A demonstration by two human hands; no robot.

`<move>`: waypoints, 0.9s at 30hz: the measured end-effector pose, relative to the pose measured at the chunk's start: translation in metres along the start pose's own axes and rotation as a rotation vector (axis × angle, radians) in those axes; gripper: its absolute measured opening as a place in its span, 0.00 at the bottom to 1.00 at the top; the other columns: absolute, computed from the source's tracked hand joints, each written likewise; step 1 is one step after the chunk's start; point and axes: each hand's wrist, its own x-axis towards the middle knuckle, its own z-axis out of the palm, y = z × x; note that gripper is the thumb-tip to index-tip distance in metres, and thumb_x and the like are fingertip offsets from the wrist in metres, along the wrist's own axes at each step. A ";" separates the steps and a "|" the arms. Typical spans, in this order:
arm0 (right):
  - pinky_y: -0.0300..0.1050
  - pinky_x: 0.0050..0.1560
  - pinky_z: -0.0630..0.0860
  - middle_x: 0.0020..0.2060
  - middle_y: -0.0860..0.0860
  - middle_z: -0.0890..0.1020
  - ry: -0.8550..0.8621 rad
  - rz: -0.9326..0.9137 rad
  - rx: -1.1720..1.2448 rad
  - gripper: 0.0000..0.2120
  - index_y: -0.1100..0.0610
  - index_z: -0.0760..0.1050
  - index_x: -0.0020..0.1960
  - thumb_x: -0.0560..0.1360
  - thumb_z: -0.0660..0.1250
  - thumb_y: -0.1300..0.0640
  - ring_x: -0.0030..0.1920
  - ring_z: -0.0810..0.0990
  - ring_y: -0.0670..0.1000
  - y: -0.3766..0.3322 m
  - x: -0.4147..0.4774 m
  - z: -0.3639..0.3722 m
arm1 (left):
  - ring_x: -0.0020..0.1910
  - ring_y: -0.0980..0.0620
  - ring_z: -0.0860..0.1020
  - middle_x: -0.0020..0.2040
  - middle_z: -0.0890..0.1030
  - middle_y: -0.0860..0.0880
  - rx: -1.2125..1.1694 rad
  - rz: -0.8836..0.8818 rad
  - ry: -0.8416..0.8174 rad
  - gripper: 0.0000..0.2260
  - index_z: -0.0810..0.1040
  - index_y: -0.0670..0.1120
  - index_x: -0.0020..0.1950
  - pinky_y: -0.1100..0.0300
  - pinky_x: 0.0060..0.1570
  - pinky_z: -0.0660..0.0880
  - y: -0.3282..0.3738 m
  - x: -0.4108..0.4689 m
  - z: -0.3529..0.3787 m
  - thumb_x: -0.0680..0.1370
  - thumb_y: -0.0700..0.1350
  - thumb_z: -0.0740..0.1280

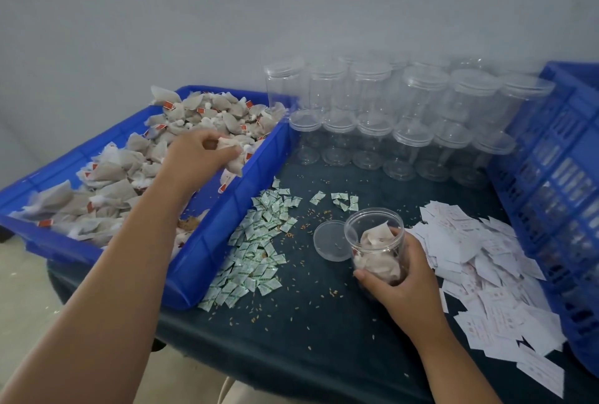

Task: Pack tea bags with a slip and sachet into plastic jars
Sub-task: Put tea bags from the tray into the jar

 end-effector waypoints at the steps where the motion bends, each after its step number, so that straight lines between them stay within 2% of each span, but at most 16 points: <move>1: 0.45 0.61 0.80 0.63 0.40 0.84 -0.007 0.003 0.000 0.38 0.36 0.73 0.68 0.62 0.84 0.40 0.63 0.84 0.43 0.001 0.000 0.000 | 0.39 0.60 0.81 0.41 0.84 0.54 0.016 0.036 -0.033 0.09 0.84 0.56 0.52 0.61 0.40 0.76 0.012 -0.005 0.001 0.75 0.57 0.77; 3: 0.44 0.61 0.82 0.63 0.41 0.84 -0.015 0.006 0.001 0.38 0.38 0.74 0.69 0.63 0.84 0.41 0.63 0.84 0.44 0.001 0.001 -0.001 | 0.38 0.58 0.83 0.42 0.85 0.58 -0.007 0.140 -0.122 0.04 0.85 0.57 0.47 0.63 0.39 0.79 0.039 -0.018 0.009 0.77 0.55 0.76; 5: 0.38 0.59 0.81 0.63 0.41 0.84 -0.013 0.002 0.005 0.37 0.39 0.74 0.69 0.63 0.85 0.42 0.62 0.84 0.44 0.000 0.001 -0.001 | 0.41 0.57 0.85 0.43 0.86 0.58 -0.035 0.282 -0.231 0.01 0.86 0.58 0.47 0.66 0.40 0.81 0.067 -0.037 0.023 0.77 0.52 0.75; 7: 0.34 0.59 0.79 0.62 0.40 0.84 -0.009 0.001 0.007 0.37 0.38 0.74 0.69 0.63 0.85 0.42 0.62 0.84 0.43 -0.002 0.001 -0.001 | 0.42 0.60 0.85 0.45 0.85 0.64 -0.007 0.372 -0.338 0.06 0.83 0.62 0.50 0.69 0.39 0.80 0.088 -0.059 0.043 0.75 0.57 0.75; 9: 0.36 0.59 0.80 0.62 0.41 0.84 -0.005 -0.004 0.018 0.37 0.39 0.74 0.69 0.63 0.85 0.43 0.63 0.84 0.44 -0.003 0.000 -0.001 | 0.43 0.65 0.83 0.45 0.84 0.66 -0.010 0.382 -0.380 0.11 0.81 0.61 0.51 0.70 0.39 0.78 0.097 -0.078 0.070 0.72 0.60 0.77; 12: 0.36 0.58 0.80 0.63 0.42 0.84 0.010 -0.027 0.032 0.37 0.38 0.73 0.69 0.64 0.85 0.44 0.63 0.84 0.45 -0.005 -0.001 0.000 | 0.45 0.66 0.81 0.43 0.84 0.62 0.081 0.405 -0.451 0.11 0.82 0.57 0.48 0.67 0.45 0.79 0.102 -0.103 0.106 0.73 0.62 0.77; 15: 0.37 0.58 0.81 0.63 0.43 0.84 0.037 -0.036 0.048 0.36 0.36 0.73 0.68 0.64 0.85 0.44 0.63 0.84 0.47 -0.007 -0.001 -0.001 | 0.49 0.62 0.80 0.44 0.85 0.59 0.177 0.456 -0.567 0.09 0.85 0.55 0.52 0.58 0.55 0.79 0.101 -0.112 0.119 0.80 0.58 0.71; 17: 0.37 0.58 0.81 0.62 0.43 0.84 0.048 -0.036 0.050 0.36 0.34 0.73 0.68 0.64 0.85 0.44 0.63 0.84 0.48 -0.008 -0.001 -0.001 | 0.52 0.58 0.77 0.43 0.83 0.58 0.303 0.520 -0.684 0.11 0.86 0.54 0.54 0.56 0.56 0.74 0.098 -0.110 0.119 0.84 0.56 0.65; 19: 0.38 0.58 0.81 0.63 0.44 0.84 0.046 -0.032 0.047 0.37 0.35 0.73 0.68 0.64 0.85 0.44 0.63 0.85 0.48 -0.007 -0.001 -0.002 | 0.51 0.60 0.78 0.45 0.83 0.60 0.307 0.513 -0.805 0.12 0.86 0.55 0.54 0.57 0.56 0.74 0.094 -0.107 0.120 0.86 0.55 0.63; 20: 0.37 0.58 0.81 0.63 0.43 0.84 0.047 -0.033 0.044 0.37 0.35 0.73 0.68 0.64 0.85 0.44 0.63 0.84 0.47 -0.006 0.000 -0.001 | 0.51 0.62 0.80 0.47 0.84 0.61 0.210 0.467 -0.800 0.11 0.86 0.56 0.54 0.59 0.56 0.75 0.092 -0.106 0.120 0.85 0.54 0.63; 21: 0.36 0.59 0.80 0.63 0.42 0.84 0.051 -0.036 0.042 0.37 0.35 0.73 0.68 0.64 0.85 0.43 0.64 0.84 0.46 -0.005 0.000 -0.002 | 0.51 0.64 0.81 0.49 0.85 0.62 0.074 0.412 -0.723 0.11 0.86 0.57 0.52 0.61 0.56 0.77 0.089 -0.105 0.123 0.85 0.53 0.63; 23: 0.35 0.61 0.79 0.64 0.40 0.83 0.055 -0.038 0.038 0.37 0.35 0.73 0.68 0.64 0.85 0.43 0.65 0.83 0.44 -0.003 0.001 -0.002 | 0.50 0.66 0.82 0.48 0.86 0.64 -0.141 0.287 -0.428 0.10 0.85 0.59 0.50 0.63 0.53 0.78 0.079 -0.099 0.131 0.85 0.52 0.64; 24: 0.35 0.61 0.79 0.65 0.40 0.83 0.055 -0.032 0.040 0.38 0.35 0.73 0.69 0.63 0.85 0.43 0.66 0.82 0.44 -0.002 0.001 -0.002 | 0.49 0.65 0.82 0.48 0.86 0.63 -0.127 0.220 -0.304 0.09 0.84 0.59 0.51 0.62 0.53 0.78 0.070 -0.094 0.137 0.84 0.53 0.65; 25: 0.35 0.62 0.78 0.65 0.40 0.83 0.054 -0.023 0.045 0.38 0.36 0.73 0.69 0.63 0.85 0.43 0.67 0.82 0.44 -0.001 0.001 -0.001 | 0.50 0.62 0.83 0.51 0.86 0.60 -0.016 0.164 -0.262 0.07 0.84 0.58 0.54 0.60 0.54 0.79 0.060 -0.090 0.143 0.83 0.54 0.66; 27: 0.34 0.62 0.78 0.65 0.40 0.83 0.061 -0.006 0.057 0.39 0.38 0.73 0.70 0.63 0.85 0.43 0.67 0.82 0.44 0.001 0.001 -0.002 | 0.56 0.53 0.81 0.60 0.83 0.53 0.399 0.135 -0.393 0.16 0.81 0.53 0.63 0.55 0.55 0.78 0.036 -0.086 0.158 0.80 0.59 0.70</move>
